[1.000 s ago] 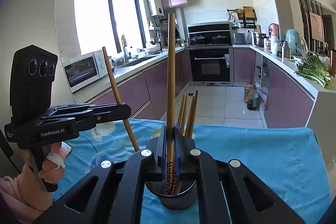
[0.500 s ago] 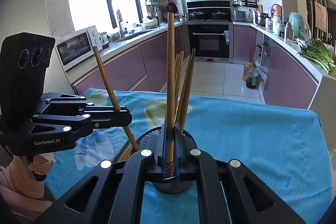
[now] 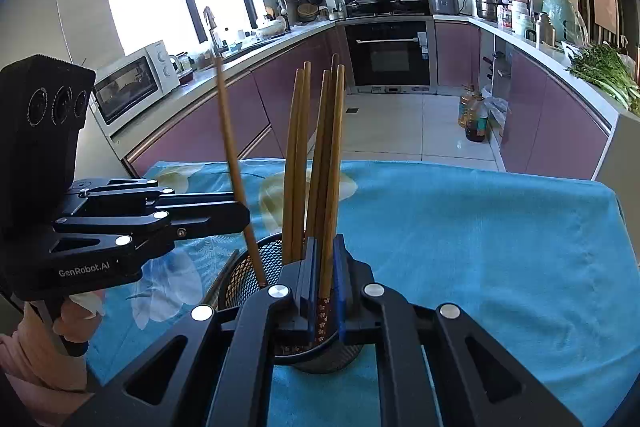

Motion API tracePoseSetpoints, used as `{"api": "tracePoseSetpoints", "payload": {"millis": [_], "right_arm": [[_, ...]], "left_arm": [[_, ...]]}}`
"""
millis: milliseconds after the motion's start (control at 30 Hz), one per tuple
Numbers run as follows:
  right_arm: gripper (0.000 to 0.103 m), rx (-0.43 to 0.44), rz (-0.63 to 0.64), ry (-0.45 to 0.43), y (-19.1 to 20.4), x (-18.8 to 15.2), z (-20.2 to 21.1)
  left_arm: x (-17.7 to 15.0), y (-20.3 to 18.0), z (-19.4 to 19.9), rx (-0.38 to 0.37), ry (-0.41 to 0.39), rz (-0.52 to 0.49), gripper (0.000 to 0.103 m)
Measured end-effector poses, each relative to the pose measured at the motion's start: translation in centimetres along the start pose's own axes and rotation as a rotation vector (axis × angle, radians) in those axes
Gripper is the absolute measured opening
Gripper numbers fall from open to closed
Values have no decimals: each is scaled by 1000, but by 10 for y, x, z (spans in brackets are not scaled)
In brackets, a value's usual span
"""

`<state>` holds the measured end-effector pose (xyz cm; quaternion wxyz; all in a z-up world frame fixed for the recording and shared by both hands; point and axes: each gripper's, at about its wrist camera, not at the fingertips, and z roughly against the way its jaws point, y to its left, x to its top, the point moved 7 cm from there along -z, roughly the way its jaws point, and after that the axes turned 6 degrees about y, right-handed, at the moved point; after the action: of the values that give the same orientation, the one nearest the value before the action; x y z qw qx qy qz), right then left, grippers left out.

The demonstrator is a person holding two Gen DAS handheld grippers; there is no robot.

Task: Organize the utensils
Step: 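Open both grippers to release the chopsticks into the cup, then move both grippers back over the remaining chopsticks on the cloth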

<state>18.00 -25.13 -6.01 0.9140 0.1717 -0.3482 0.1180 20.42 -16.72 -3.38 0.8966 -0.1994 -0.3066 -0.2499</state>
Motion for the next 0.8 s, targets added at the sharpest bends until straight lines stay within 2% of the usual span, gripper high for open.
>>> {"api": "tracePoseSetpoints", "payload": {"millis": [400, 500, 567, 733, 800], "right_arm": [[19, 13, 7, -48, 9, -3, 11], [24, 28, 34, -77, 20, -8, 22], [28, 42, 64, -91, 32, -11, 30], [33, 92, 134, -106, 60, -23, 44], [37, 115, 152, -97, 70, -31, 44]], "left_arm": [[-22, 16, 39, 46, -113, 52, 17], [-32, 19, 57, 82, -159, 47, 26], [-40, 22, 68, 107, -181, 49, 39], [-63, 37, 85, 173, -197, 81, 42], [-76, 44, 88, 212, -196, 85, 47]]}}
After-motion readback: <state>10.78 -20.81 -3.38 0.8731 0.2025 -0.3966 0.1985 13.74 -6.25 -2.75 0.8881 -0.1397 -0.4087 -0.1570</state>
